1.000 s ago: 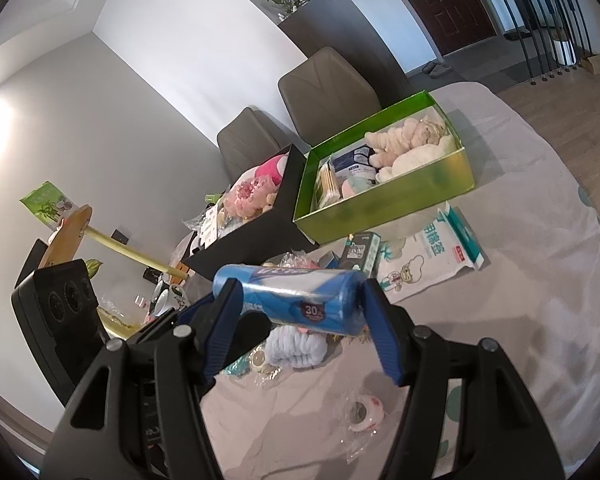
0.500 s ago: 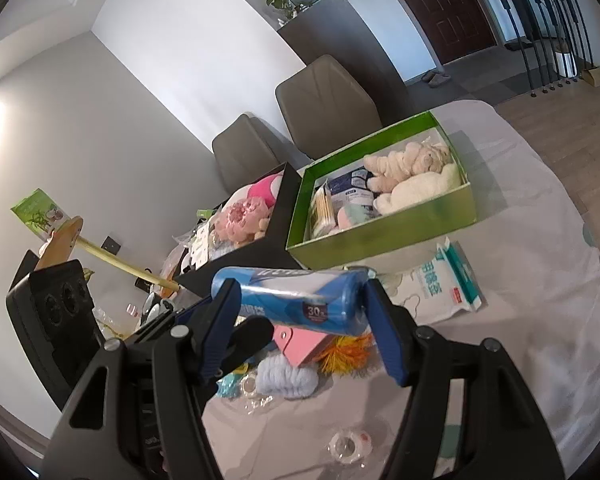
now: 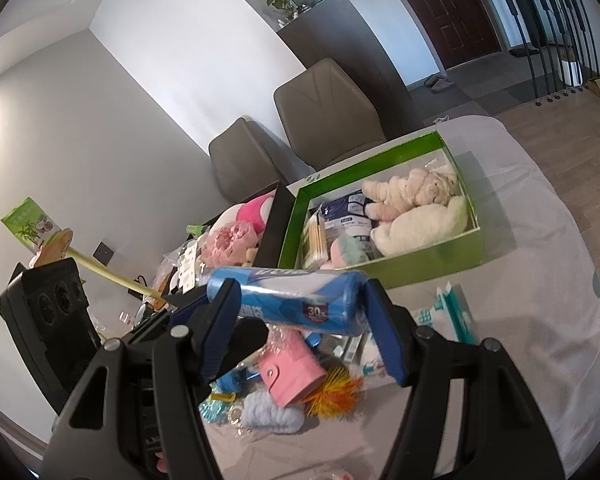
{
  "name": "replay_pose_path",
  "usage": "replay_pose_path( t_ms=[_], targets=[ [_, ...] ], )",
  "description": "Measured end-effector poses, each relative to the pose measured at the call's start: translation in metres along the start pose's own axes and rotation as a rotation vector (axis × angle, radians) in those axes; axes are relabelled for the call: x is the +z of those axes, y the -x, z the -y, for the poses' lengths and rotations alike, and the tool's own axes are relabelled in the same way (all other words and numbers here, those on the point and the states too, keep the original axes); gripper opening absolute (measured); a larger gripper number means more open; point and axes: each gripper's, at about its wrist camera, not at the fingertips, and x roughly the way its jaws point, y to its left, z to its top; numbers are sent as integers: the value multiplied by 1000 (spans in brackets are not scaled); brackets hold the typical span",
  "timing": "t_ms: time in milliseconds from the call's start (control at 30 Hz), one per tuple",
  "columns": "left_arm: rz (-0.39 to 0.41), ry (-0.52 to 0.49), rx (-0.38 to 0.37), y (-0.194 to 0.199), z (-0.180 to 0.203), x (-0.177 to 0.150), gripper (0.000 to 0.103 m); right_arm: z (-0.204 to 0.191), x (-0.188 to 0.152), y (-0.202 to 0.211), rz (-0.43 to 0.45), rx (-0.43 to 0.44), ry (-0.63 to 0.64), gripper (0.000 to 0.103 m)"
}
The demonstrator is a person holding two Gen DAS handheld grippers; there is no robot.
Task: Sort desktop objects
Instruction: 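Lift the blue roll with the left gripper toward the green box, then lower the blue roll into the green box and open the left gripper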
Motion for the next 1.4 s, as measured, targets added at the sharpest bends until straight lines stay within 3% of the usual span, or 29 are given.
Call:
replay_pose_path(
  t_ms=[600, 867, 1400],
  targets=[
    [-34, 79, -29, -77, -32, 32, 71, 38, 47, -57, -32, -21, 7, 63],
    [-87, 150, -42, -122, -36, 30, 71, 68, 63, -82, -90, -55, 8, 66],
    [-212, 157, -57, -163, -23, 10, 71, 103, 60, -109, -160, -191, 14, 67]
  ],
)
